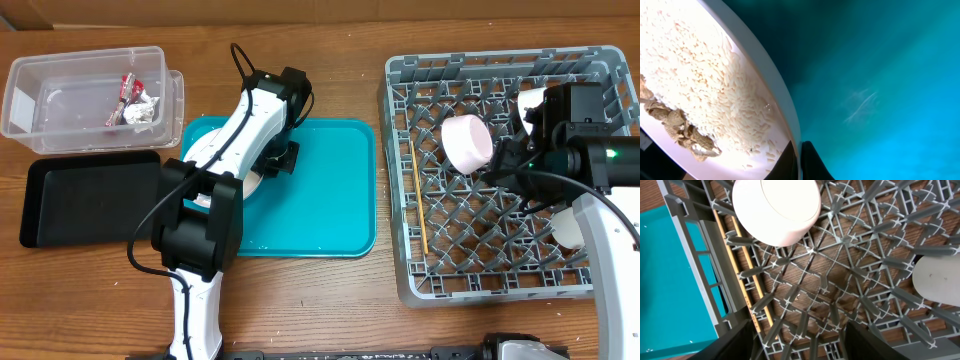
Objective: Sort waste into correct bins and load items into the dishwasher
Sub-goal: 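Lift the white plate with the left gripper over the black tray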
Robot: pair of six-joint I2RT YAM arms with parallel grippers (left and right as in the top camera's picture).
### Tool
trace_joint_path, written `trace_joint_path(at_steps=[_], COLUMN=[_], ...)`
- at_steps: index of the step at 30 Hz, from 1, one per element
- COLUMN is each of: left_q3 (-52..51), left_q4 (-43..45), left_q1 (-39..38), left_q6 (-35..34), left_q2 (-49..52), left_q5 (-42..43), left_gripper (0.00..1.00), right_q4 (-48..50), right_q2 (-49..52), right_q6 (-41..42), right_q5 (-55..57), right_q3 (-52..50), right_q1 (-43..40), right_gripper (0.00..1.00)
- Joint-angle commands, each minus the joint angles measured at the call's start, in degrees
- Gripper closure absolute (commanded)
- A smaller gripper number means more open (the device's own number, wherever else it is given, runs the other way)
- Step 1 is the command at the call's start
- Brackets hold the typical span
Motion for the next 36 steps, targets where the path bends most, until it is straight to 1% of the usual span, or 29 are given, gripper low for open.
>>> trace_joint_path(at_steps=[1,5,11,17,25,27,30,36], left_q3=[1.51,1.51,1.51,1.51,1.49,1.49,1.49,1.4], left_q4=[-1.14,-2.54,-4.0,-6.82,-10.23,-10.86,-11.17,-10.91], left_q1=[0.11,0.15,0.15,0.63,2.67,4.02,6.69,13.73], left_q6=[-2.23,-4.0,-4.87,-8.09,-8.44,-8.2,-5.75,-1.51], left_q2=[0.7,0.33,-1.84,-6.27,-14.43,-16.06,-17.75,-18.05], left_q5=[-2.4,-3.72,-3.82,-3.82,-3.58,-3.32,-1.42,2.73], left_gripper=[0.96,0.96,0.96,0.96,0.96,0.96,0.96,0.96], right_q4=[0.15,0.09,0.02,-0.37,-0.74,-0.74,-0.96,-1.73], right_q2=[-0.15,-0.15,-0.15,-0.15,-0.15,-0.15,-0.17,-0.17], right_q6=[-0.04,-0.04,-0.04,-0.04,-0.07,-0.07,-0.07,-0.07], right_q5=[-0.15,-0.15,-0.15,-0.15,-0.13,-0.13,-0.13,-0.13], right_q3=[0.13,0.13,0.13,0.13,0.13,0.13,0.13,0.13], right_q1=[-0.33,-0.33,-0.33,-0.33,-0.33,-0.33,-0.33,-0.33], right_gripper=[0.39,0.39,0.39,0.39,0.39,0.39,0.39,0.39])
